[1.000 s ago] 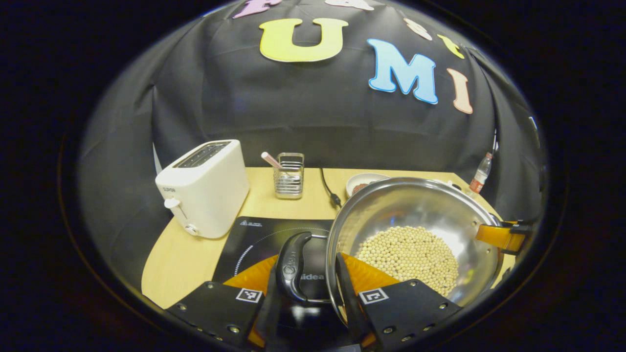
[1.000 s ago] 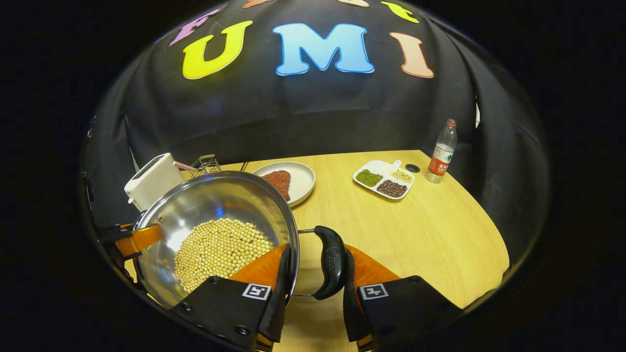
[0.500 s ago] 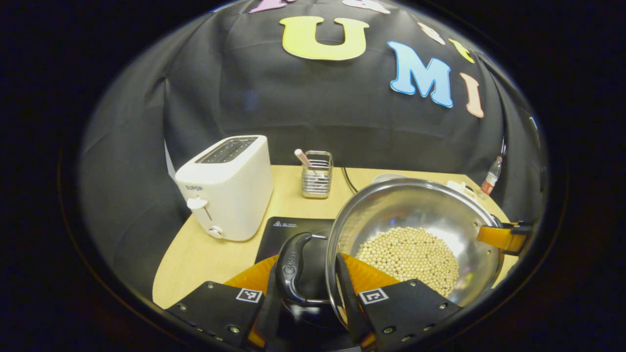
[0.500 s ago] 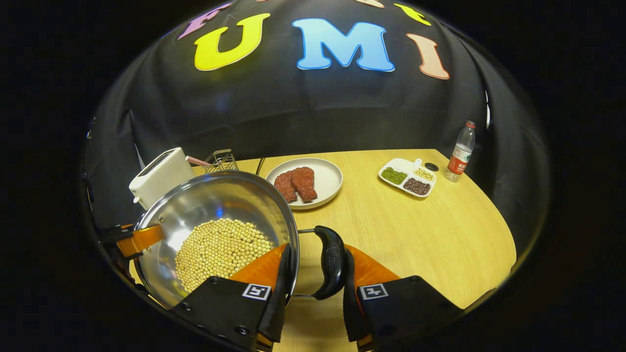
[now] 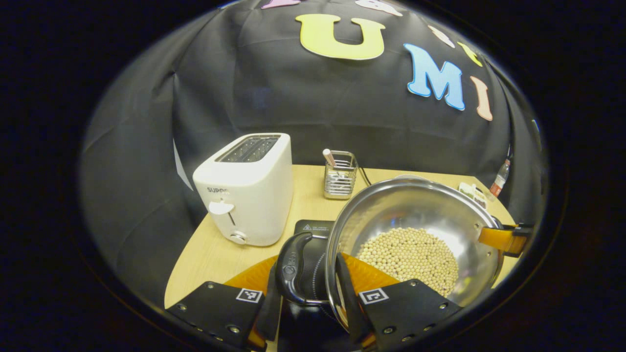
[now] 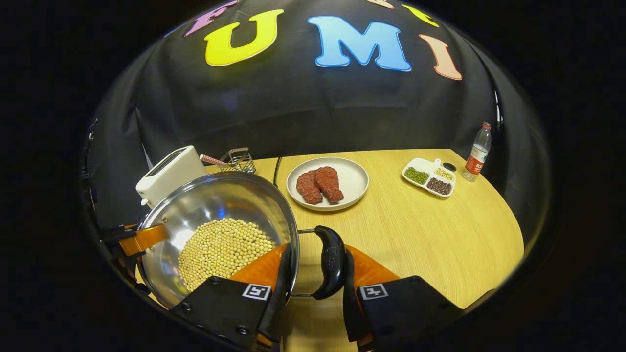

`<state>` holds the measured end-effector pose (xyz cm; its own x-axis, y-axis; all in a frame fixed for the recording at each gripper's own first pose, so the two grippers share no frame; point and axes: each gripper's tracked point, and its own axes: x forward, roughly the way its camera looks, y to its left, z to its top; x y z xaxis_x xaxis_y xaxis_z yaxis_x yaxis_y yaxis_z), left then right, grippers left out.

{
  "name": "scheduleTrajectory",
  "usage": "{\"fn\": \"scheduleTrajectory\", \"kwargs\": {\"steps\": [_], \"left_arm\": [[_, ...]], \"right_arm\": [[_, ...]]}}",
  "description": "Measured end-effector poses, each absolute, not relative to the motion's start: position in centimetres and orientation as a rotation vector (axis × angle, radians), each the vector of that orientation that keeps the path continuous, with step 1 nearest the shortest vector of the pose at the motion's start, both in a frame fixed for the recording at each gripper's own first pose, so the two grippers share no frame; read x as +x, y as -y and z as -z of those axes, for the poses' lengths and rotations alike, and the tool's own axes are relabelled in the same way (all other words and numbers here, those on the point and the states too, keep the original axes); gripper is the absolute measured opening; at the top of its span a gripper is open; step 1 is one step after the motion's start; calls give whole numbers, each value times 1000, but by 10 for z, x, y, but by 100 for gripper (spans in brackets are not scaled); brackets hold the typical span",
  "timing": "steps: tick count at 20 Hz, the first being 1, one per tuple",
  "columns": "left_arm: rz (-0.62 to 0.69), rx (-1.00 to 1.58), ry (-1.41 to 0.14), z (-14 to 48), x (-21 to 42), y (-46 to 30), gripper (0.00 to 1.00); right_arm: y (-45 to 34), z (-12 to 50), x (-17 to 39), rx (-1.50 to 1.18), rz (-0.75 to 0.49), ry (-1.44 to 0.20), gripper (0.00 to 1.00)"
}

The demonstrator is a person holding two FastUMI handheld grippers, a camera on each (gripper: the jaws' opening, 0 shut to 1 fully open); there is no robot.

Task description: First push the handle of the pot to place it horizontally, then grasp the pot with both hands and set it on the induction cooktop.

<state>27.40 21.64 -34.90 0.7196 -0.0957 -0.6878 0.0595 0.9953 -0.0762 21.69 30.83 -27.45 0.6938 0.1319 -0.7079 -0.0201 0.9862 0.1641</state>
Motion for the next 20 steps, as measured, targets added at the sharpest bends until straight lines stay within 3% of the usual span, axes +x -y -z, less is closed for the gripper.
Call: {"fn": "scheduleTrajectory", "kwargs": {"steps": [4,5,9,14,15,16,17,18,19,20], "left_arm": [[84,-53,-772,357,276,-230,57],[80,-58,-771,358,275,-233,56],[73,-62,-772,359,272,-242,57],[76,-53,-768,363,272,-243,60],[56,-45,-755,361,273,-247,53],[42,-43,-736,358,276,-249,73],[34,-50,-716,353,278,-248,73],[27,-55,-701,349,279,-248,69],[19,-57,-692,346,278,-250,69],[11,-57,-683,342,277,-251,70]], "right_arm": [[-322,277,217,143,-96,-812,52],[-324,278,218,141,-99,-813,48],[-332,280,219,145,-105,-820,48],[-335,281,221,167,-114,-831,55],[-336,280,221,170,-118,-830,58],[-337,278,221,171,-124,-822,59],[-338,274,224,172,-131,-798,59],[-338,265,226,175,-140,-767,64],[-335,259,229,171,-137,-743,90],[-332,255,229,163,-136,-723,100]]}}
